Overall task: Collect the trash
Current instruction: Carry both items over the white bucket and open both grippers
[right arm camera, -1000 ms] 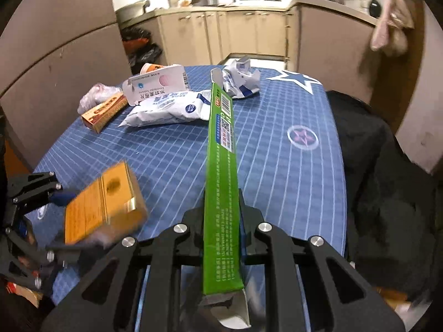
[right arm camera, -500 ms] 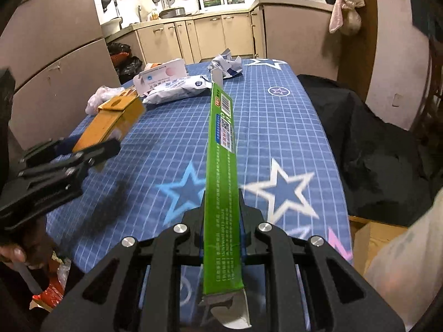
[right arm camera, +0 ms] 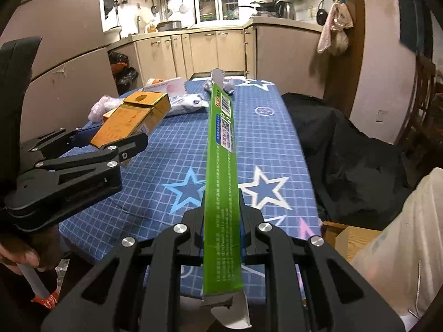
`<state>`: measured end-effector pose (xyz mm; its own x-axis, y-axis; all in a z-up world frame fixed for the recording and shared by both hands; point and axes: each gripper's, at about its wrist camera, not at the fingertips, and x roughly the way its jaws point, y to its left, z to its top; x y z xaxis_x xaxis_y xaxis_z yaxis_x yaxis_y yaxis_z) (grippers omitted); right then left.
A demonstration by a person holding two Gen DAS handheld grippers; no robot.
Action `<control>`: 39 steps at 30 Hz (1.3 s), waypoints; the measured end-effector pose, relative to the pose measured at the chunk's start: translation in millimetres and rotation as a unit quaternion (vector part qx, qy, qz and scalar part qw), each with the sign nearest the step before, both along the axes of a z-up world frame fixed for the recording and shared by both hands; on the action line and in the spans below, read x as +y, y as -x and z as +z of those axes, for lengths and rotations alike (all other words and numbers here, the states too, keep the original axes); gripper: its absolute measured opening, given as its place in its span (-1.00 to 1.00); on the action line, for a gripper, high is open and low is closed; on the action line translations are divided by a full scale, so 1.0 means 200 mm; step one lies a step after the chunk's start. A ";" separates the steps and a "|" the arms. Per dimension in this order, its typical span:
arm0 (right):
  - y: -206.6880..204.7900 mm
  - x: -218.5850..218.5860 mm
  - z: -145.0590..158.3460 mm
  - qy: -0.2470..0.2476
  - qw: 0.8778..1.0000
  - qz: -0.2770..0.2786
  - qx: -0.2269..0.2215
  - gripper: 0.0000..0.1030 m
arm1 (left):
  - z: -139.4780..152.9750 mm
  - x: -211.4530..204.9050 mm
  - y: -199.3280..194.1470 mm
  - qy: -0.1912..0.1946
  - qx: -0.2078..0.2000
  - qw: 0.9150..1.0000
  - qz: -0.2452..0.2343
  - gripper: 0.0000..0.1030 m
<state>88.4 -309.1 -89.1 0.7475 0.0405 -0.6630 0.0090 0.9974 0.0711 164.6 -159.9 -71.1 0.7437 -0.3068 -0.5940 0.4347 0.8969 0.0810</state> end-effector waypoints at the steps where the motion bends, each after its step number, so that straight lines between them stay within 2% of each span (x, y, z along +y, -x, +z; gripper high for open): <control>1: 0.01 -0.01 0.01 0.000 1.000 -0.004 -0.002 -0.71 | 0.01 -0.01 0.01 0.001 -0.002 1.000 -0.003 0.10; 23: 0.26 -0.36 0.18 -0.003 0.993 -0.104 -0.048 -0.70 | 0.17 -0.42 0.12 0.005 -0.028 0.996 -0.089 0.10; 30: 0.39 -0.52 0.22 -0.004 0.987 -0.152 -0.061 -0.70 | 0.22 -0.65 0.18 0.014 -0.029 0.989 -0.142 0.10; 39: 0.56 -0.75 0.29 -0.007 0.973 -0.217 -0.082 -0.70 | 0.25 -0.99 0.32 0.016 -0.033 0.976 -0.215 0.10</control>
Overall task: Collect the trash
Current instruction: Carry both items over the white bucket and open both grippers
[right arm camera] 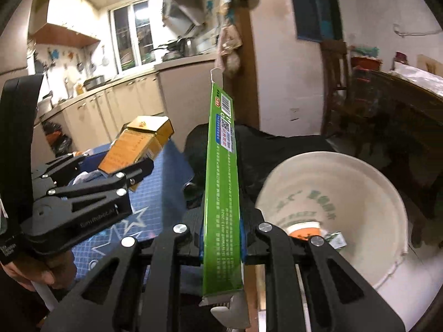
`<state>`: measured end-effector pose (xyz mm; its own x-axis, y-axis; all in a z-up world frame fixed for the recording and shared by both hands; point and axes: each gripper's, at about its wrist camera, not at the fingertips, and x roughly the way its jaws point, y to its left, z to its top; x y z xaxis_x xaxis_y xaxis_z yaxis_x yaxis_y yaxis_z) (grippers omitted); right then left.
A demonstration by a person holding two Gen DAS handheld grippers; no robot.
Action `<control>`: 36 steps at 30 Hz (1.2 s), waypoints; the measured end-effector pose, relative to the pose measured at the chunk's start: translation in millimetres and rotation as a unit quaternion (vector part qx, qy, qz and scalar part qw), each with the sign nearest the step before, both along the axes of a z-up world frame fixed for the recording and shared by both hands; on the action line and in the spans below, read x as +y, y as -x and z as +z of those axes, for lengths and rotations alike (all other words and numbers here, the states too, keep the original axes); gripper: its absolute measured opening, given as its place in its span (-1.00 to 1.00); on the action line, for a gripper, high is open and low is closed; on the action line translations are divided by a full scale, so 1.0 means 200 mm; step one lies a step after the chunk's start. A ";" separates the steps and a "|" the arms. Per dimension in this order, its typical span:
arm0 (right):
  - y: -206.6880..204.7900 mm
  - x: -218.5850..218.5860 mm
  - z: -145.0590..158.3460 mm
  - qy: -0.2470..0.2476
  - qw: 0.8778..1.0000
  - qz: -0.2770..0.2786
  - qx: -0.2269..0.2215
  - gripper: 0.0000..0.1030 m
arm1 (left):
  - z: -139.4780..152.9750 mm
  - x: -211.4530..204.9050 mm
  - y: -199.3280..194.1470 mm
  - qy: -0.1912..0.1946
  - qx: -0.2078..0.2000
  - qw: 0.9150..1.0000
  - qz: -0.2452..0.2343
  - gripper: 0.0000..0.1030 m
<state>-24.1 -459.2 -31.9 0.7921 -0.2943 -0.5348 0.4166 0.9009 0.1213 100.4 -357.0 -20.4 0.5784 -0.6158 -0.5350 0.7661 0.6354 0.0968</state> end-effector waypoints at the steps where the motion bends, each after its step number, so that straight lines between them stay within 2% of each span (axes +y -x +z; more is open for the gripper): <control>1: 0.02 -0.03 0.01 0.000 1.000 -0.007 -0.002 -0.70 | 0.00 -0.03 0.02 0.000 0.000 1.000 -0.007 0.10; 11: 0.21 -0.25 0.02 0.009 0.997 -0.078 -0.006 -0.70 | 0.00 -0.37 0.16 -0.009 0.000 0.996 -0.083 0.10; 15: 0.28 -0.34 0.00 0.004 0.994 -0.107 -0.002 -0.70 | -0.04 -0.50 0.21 -0.022 -0.015 0.994 -0.110 0.10; 26: 0.38 -0.55 -0.10 -0.004 0.987 -0.160 0.025 -0.70 | -0.12 -0.79 0.29 -0.031 0.006 0.985 -0.169 0.10; 36: 0.34 -0.65 -0.20 -0.011 0.986 -0.161 0.051 -0.70 | -0.23 -0.93 0.30 -0.050 0.015 0.984 -0.172 0.10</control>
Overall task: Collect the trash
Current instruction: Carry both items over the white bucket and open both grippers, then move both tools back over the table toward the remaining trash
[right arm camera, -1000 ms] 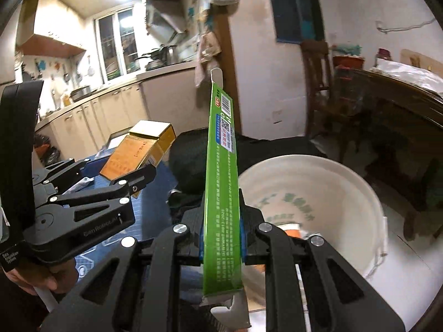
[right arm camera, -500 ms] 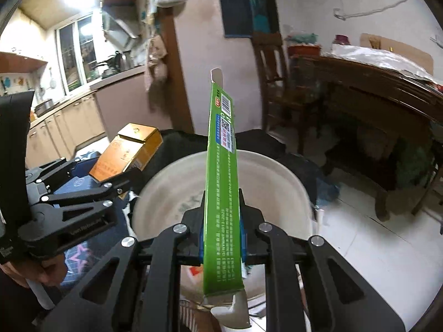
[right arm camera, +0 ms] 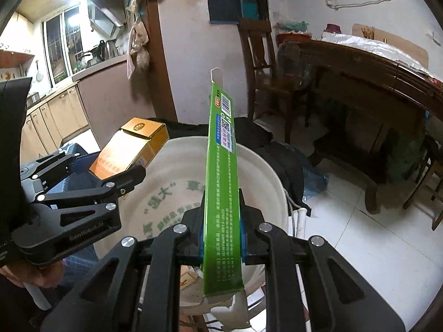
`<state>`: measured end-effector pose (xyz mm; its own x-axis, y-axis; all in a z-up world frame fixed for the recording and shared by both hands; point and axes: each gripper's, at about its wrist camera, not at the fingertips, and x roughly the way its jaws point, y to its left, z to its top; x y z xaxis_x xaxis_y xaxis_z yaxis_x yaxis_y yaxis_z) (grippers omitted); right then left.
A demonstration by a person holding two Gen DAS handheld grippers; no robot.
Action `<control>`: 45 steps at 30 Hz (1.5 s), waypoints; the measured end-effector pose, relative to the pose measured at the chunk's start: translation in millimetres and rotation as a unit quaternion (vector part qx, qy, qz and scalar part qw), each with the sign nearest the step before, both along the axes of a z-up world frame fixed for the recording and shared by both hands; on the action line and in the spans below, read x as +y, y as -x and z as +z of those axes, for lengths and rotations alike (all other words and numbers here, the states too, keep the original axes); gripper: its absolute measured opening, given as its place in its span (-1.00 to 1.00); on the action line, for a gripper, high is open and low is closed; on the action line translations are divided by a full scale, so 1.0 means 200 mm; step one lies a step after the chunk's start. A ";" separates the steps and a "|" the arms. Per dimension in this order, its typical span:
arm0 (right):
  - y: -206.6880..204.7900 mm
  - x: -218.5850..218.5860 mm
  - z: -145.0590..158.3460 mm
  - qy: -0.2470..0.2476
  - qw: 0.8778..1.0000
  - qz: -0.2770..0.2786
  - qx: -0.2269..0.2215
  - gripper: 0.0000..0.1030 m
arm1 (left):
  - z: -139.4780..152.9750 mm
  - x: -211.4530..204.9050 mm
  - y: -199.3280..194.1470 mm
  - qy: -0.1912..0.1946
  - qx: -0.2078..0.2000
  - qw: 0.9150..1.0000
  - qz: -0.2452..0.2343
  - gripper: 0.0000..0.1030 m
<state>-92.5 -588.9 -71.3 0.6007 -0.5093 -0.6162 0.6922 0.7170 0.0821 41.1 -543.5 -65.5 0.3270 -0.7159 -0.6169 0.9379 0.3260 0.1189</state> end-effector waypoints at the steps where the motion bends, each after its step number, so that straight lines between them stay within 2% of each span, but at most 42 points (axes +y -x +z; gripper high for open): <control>1: -0.01 0.00 -0.01 -0.002 1.000 0.002 0.002 -0.70 | -0.01 -0.01 0.00 -0.002 0.001 1.000 0.001 0.10; 18: -0.09 -0.03 -0.02 0.001 1.000 0.004 0.020 -0.61 | -0.03 0.00 -0.01 -0.002 -0.004 1.000 0.002 0.12; 22: -0.09 -0.04 -0.02 0.003 1.000 0.000 0.019 -0.36 | -0.02 0.00 -0.03 -0.001 -0.001 1.000 0.007 0.12; 38: -0.06 -0.04 0.00 0.001 1.000 0.000 0.005 -0.36 | -0.01 0.02 -0.03 0.004 -0.001 1.000 0.017 0.12; 45: -0.15 0.09 0.07 0.012 0.999 0.041 -0.016 -0.36 | 0.03 0.23 -0.11 0.018 0.001 0.998 0.058 0.12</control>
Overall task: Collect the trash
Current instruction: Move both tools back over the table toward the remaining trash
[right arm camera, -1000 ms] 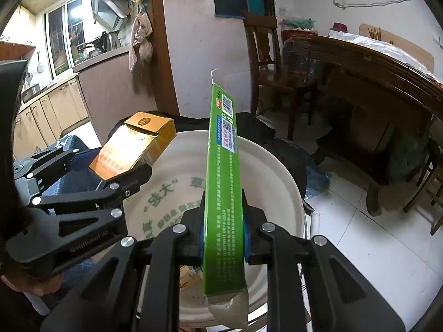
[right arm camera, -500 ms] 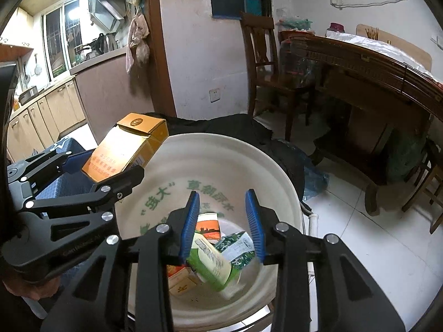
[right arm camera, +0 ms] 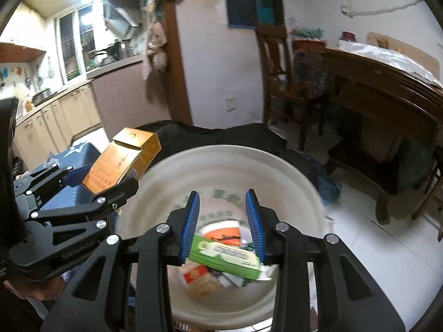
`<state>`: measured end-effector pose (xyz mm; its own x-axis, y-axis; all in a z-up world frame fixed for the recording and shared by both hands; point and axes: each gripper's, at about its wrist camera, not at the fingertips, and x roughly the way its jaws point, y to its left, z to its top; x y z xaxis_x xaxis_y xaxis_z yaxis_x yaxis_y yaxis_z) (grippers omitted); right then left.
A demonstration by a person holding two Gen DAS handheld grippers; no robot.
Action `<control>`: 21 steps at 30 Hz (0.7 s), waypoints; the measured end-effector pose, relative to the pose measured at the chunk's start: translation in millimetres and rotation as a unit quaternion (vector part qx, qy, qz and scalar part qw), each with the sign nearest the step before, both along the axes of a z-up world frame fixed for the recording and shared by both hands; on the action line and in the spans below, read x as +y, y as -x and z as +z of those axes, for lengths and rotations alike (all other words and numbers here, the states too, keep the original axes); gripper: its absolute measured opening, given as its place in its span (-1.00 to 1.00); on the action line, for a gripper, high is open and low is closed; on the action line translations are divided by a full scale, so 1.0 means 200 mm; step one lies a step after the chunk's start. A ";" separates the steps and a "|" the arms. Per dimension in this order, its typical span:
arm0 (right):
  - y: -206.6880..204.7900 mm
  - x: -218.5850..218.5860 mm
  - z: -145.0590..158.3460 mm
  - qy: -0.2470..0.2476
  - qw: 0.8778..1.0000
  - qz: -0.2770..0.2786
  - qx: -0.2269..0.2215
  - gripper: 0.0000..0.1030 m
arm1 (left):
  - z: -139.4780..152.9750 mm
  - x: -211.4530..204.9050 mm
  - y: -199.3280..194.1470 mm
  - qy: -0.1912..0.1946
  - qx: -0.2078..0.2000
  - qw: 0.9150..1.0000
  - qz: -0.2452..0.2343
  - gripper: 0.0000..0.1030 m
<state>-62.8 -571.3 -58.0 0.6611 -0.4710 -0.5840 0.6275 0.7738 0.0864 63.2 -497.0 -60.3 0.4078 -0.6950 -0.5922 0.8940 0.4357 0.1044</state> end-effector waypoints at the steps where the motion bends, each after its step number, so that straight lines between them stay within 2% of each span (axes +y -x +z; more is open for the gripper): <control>1: -0.03 0.03 0.00 0.001 1.000 0.013 -0.003 -0.36 | 0.00 0.04 -0.02 0.000 -0.001 1.000 0.009 0.12; 11: -0.40 0.42 -0.07 0.002 0.990 0.140 0.013 -0.40 | -0.05 0.56 -0.22 -0.009 -0.007 0.996 0.088 0.12; 15: -0.52 0.57 -0.11 0.001 0.983 0.183 0.028 -0.40 | -0.08 0.82 -0.40 -0.016 0.023 0.990 0.138 0.12; 18: -0.57 0.65 -0.13 -0.001 0.977 0.211 0.030 -0.40 | -0.02 1.03 -0.62 -0.026 -0.005 0.980 0.195 0.12; 20: -0.58 0.69 -0.16 -0.009 0.975 0.220 0.036 -0.40 | 0.05 1.16 -0.85 -0.041 -0.033 0.967 0.247 0.21; 21: -0.59 0.71 -0.18 -0.016 0.974 0.224 0.041 -0.40 | 0.08 1.24 -1.03 -0.047 -0.039 0.956 0.286 0.27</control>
